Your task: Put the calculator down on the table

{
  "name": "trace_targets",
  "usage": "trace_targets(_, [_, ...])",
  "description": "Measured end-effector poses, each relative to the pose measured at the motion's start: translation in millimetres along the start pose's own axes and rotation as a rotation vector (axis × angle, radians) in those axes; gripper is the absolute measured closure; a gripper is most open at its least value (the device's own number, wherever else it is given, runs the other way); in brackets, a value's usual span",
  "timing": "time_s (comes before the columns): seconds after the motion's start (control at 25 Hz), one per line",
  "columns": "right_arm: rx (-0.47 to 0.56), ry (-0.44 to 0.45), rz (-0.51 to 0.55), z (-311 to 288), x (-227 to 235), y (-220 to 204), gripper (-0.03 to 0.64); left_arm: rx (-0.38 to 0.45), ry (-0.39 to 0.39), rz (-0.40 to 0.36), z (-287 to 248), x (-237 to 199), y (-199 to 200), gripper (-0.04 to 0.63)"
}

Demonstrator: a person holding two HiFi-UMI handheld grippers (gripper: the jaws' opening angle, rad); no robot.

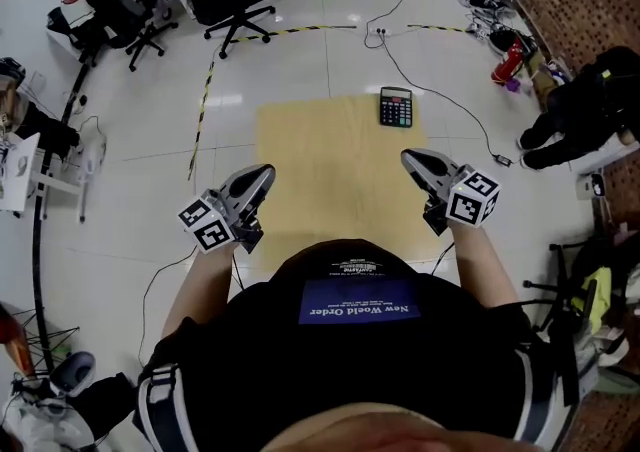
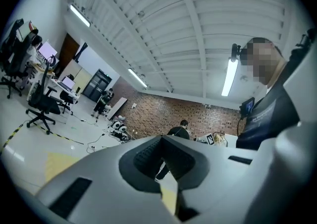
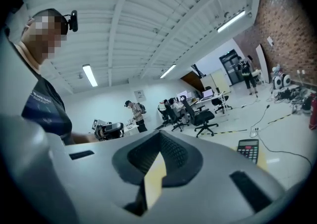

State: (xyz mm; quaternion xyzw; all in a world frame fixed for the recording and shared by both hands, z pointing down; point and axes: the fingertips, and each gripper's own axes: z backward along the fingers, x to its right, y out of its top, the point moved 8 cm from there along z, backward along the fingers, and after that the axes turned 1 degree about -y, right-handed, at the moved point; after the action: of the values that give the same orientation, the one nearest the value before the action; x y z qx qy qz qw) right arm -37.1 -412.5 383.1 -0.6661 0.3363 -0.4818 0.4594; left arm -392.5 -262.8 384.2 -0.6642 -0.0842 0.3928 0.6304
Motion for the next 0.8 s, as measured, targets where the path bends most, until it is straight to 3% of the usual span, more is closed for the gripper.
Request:
trace_targets(0.28, [-0.046,0.065,-0.043,-55,-58,-26,0.629,0.058,-0.009,0.028,68,7,-7,0.588])
trace_targets(0.52, [-0.061,0.081,-0.089,-65,-63,-28,0.630,0.068,-0.042,0.044,73,10,-9,0.588])
trace_targets(0.8, [-0.082,0.081,-0.049,-66,-66,-27,0.630,0.062,-0.036,0.053,72,6,-11,0.588])
